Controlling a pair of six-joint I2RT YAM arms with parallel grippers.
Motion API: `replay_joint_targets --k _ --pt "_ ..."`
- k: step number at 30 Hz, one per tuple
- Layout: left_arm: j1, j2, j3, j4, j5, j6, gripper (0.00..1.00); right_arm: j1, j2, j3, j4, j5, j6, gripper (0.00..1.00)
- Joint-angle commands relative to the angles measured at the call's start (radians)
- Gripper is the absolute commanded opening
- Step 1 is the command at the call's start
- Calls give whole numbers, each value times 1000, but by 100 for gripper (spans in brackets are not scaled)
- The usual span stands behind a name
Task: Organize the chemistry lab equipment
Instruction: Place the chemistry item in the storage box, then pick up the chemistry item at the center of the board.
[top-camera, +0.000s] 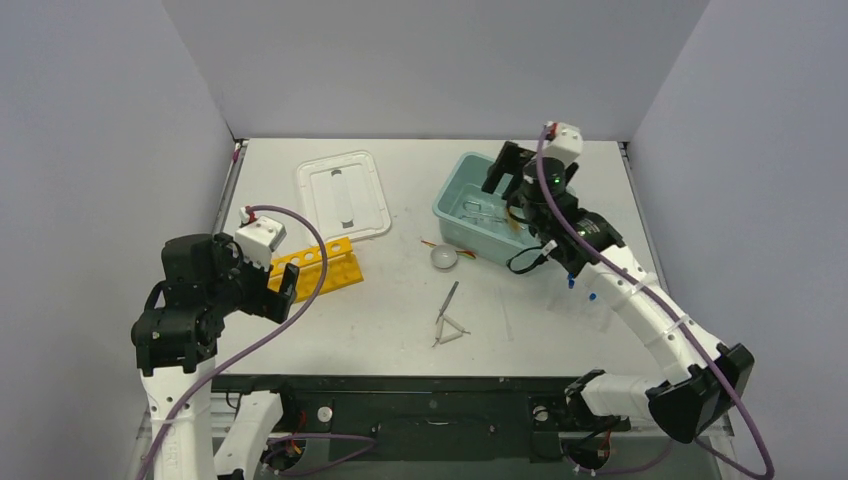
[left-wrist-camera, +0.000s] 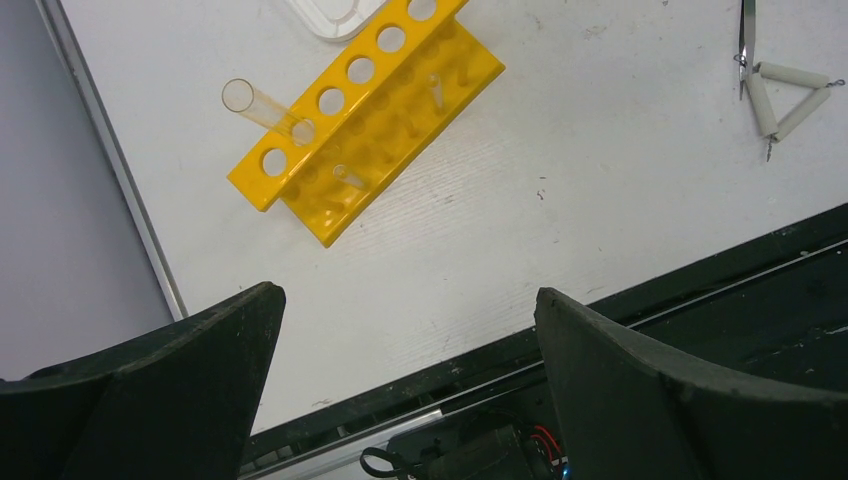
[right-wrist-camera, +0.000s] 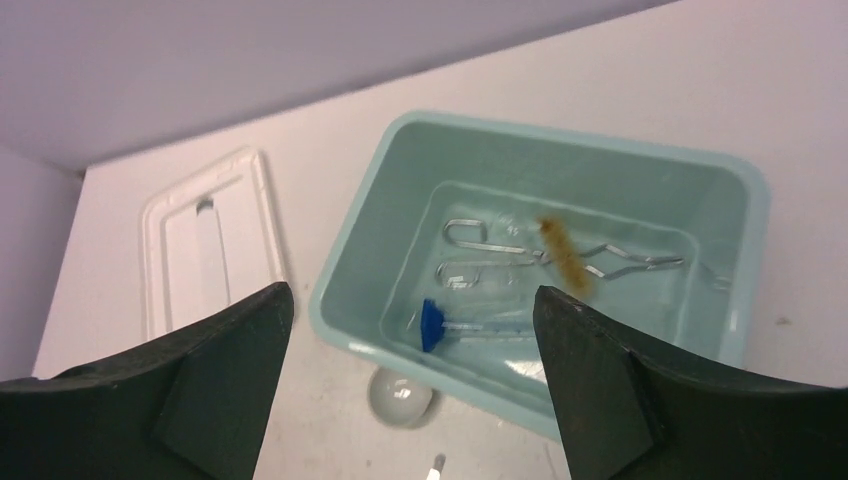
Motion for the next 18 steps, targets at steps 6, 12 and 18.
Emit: replay_joint_targets --k 6,12,18 --pt "4 -17 7 19 -12 -23 97 280 66 -141 -14 83 -28 85" --pt "4 -42 -27 18 -27 -8 97 357 95 -251 -25 129 71 87" --pt "4 -65 -61 20 -40 10 97 368 68 -364 23 163 167 88"
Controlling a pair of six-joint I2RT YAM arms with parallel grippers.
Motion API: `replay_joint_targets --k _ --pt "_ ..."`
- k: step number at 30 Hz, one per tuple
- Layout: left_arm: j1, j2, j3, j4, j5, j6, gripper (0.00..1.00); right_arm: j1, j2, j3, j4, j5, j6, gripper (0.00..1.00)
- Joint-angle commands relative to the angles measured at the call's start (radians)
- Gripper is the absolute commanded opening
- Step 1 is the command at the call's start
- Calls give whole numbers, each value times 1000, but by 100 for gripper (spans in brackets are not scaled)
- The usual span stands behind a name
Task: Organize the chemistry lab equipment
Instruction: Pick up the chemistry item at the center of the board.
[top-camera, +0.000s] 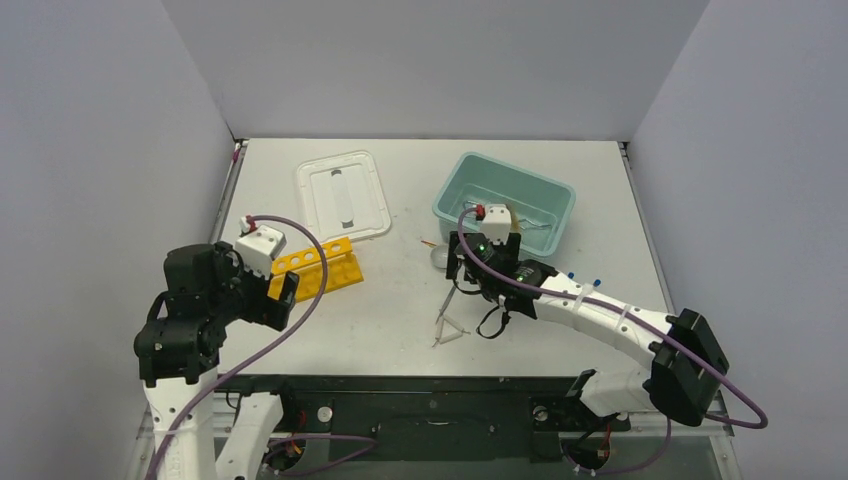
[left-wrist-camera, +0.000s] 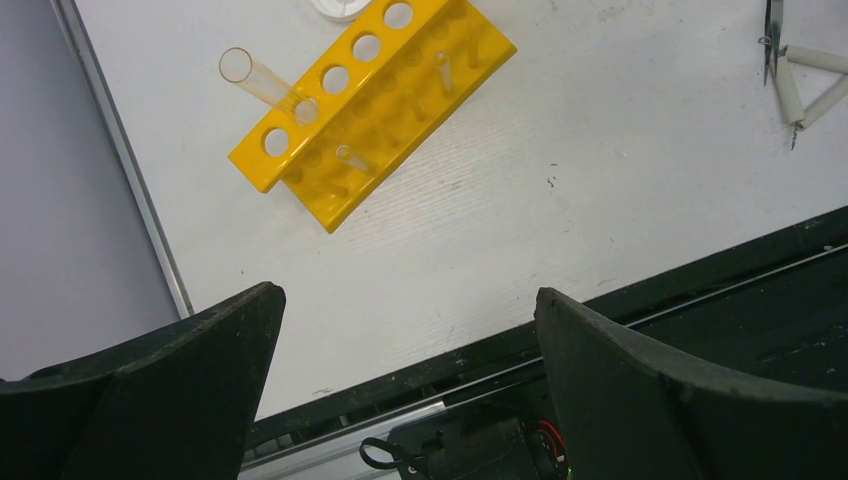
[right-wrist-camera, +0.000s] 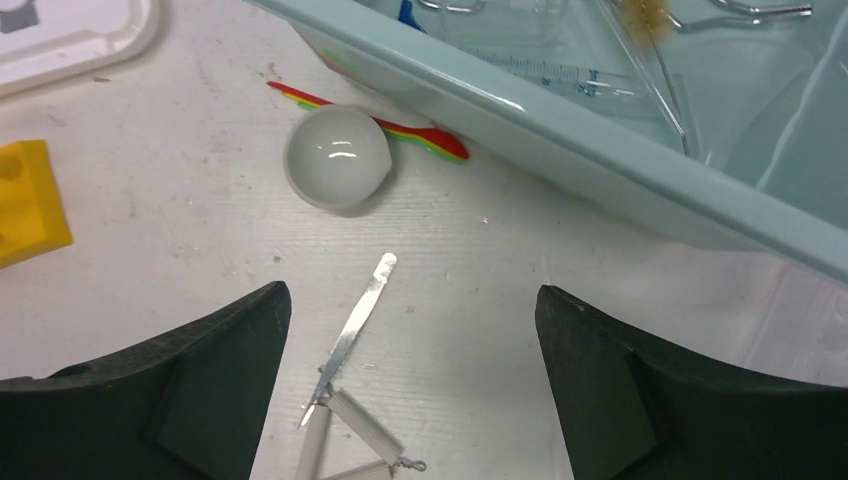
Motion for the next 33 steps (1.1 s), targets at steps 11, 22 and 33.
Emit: replay_joint_targets --k 11,22,33 --pt "4 -53 -98 19 -64 53 97 58 -16 -122 -34 165 205 88" --pt "4 -76 -146 35 -109 76 97 43 -33 -196 -26 170 239 83" --pt "4 -83 -140 30 -118 92 97 -15 -8 -262 17 101 279 82"
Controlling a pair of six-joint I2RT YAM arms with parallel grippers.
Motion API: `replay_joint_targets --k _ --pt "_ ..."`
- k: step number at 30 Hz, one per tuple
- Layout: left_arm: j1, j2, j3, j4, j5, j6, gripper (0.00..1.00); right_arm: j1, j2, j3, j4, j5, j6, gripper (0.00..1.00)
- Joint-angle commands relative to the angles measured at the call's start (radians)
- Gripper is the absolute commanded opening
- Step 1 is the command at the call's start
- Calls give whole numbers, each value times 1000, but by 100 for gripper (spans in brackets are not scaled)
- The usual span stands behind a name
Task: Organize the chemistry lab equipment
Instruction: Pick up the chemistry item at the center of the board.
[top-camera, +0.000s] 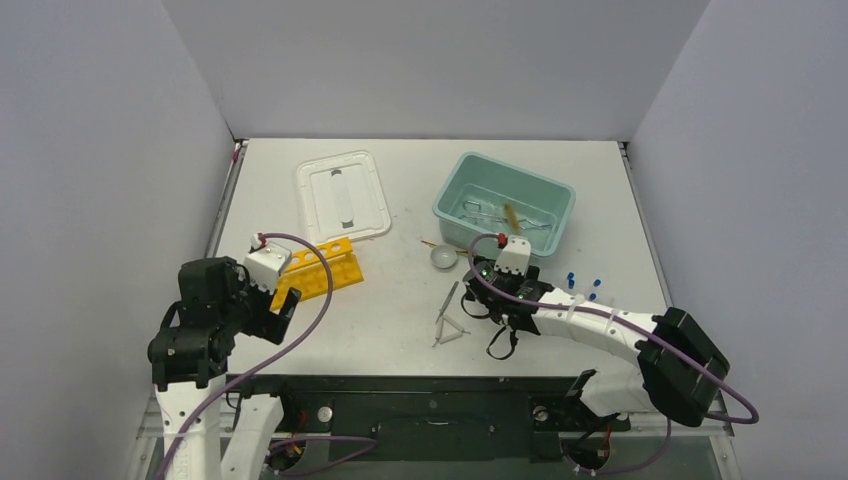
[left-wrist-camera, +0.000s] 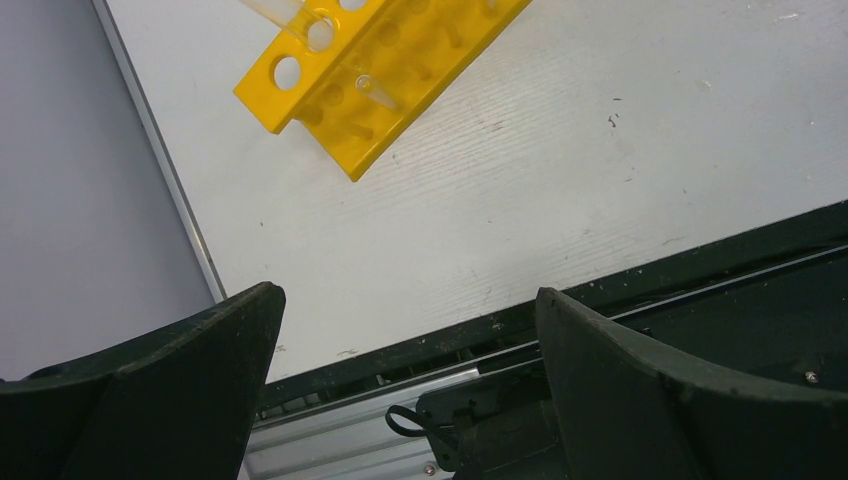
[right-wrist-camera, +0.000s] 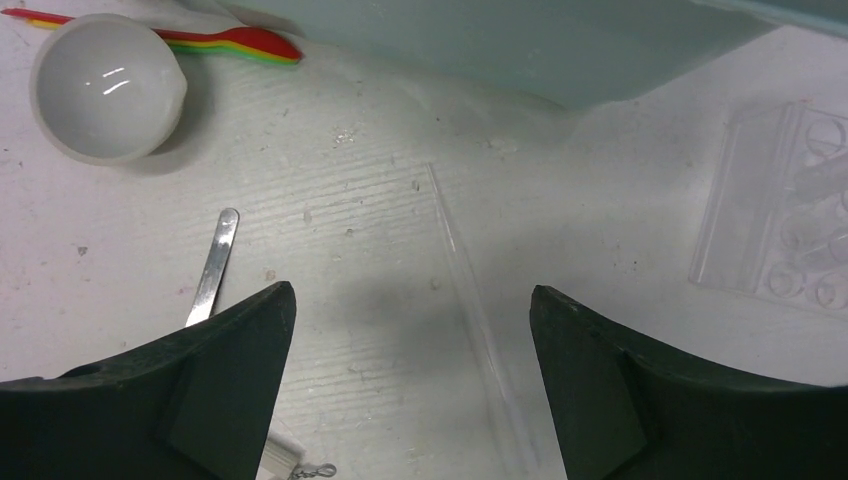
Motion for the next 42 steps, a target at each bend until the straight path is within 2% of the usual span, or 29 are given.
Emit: replay_joint_targets --k 1,10,16,22,31,36,37,42 --pt "4 -11 7 30 -9 15 97 -12 1 -30 41 -8 37 82" --pt "4 -13 -27 45 -13 29 97 -33 48 -72 52 -21 55 78" --pt "4 -10 -29 52 -8 31 97 -57 10 -95 44 5 63 76" --pt "4 0 -33 65 -6 34 97 -83 48 -112 104 -70 47 60" --pt "4 2 -29 69 -1 24 97 -54 88 -124 149 -162 56 23" --pt "4 -11 -33 63 -4 28 96 -14 75 -130 172 -204 88 8" --pt "4 -12 -33 61 -4 29 96 -5 70 -130 181 -209 98 1" --pt "4 -14 -16 47 -11 36 97 23 33 -94 141 -183 102 0"
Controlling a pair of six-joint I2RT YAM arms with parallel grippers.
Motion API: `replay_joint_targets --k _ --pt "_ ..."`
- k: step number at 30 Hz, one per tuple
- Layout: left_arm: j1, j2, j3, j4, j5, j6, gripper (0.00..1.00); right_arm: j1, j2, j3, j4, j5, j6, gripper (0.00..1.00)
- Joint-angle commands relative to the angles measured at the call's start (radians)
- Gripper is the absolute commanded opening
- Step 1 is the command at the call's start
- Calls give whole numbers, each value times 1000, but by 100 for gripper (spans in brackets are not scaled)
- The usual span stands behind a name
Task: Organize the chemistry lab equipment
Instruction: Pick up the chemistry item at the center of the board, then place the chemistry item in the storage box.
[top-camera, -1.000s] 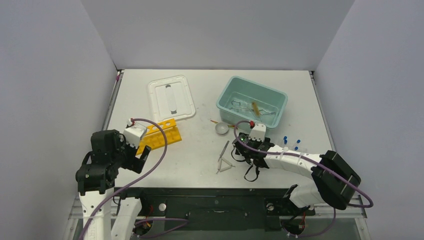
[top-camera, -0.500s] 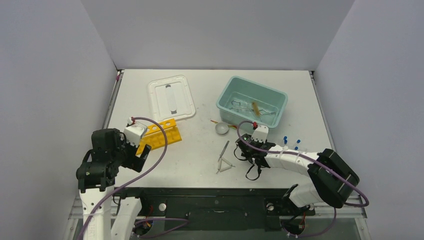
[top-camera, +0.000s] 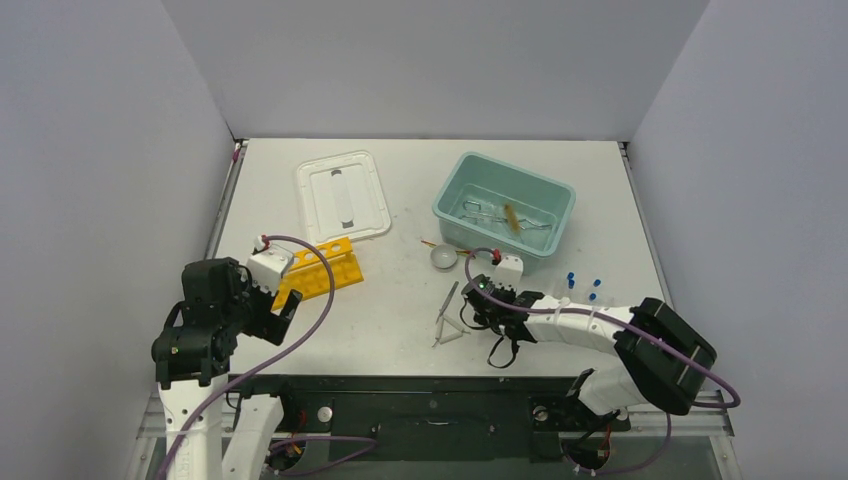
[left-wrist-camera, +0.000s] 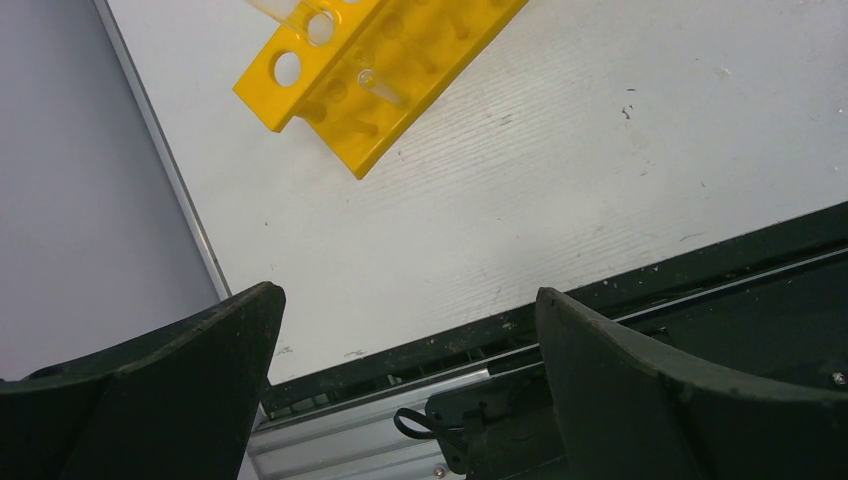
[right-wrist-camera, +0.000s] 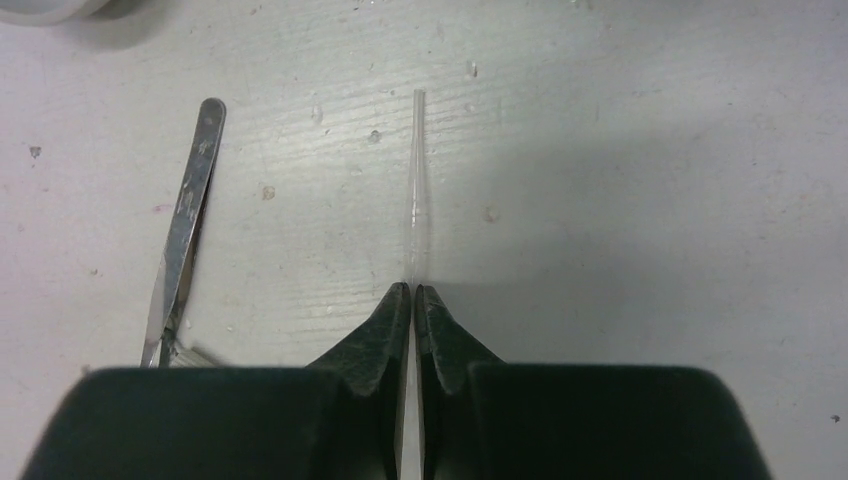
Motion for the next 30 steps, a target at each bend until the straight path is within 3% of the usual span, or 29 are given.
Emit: replay_joint_targets --k 1,11,16,21,25,30 --pt "4 -8 23 22 -1 9 97 25 -52 36 -16 7 16 0" --pt "4 -20 25 13 -4 11 97 29 -315 200 -208 97 -94 0" --pt "4 -9 33 17 0 1 97 -42 -330 378 -250 65 -232 0" --pt "4 -3 47 12 2 2 97 -209 -191 584 -266 -35 -475 0" --pt "4 0 56 3 1 8 96 -292 -21 804 -322 -5 -675 0" --pt "4 -10 57 -10 -2 14 97 -343 166 930 -357 41 -779 0"
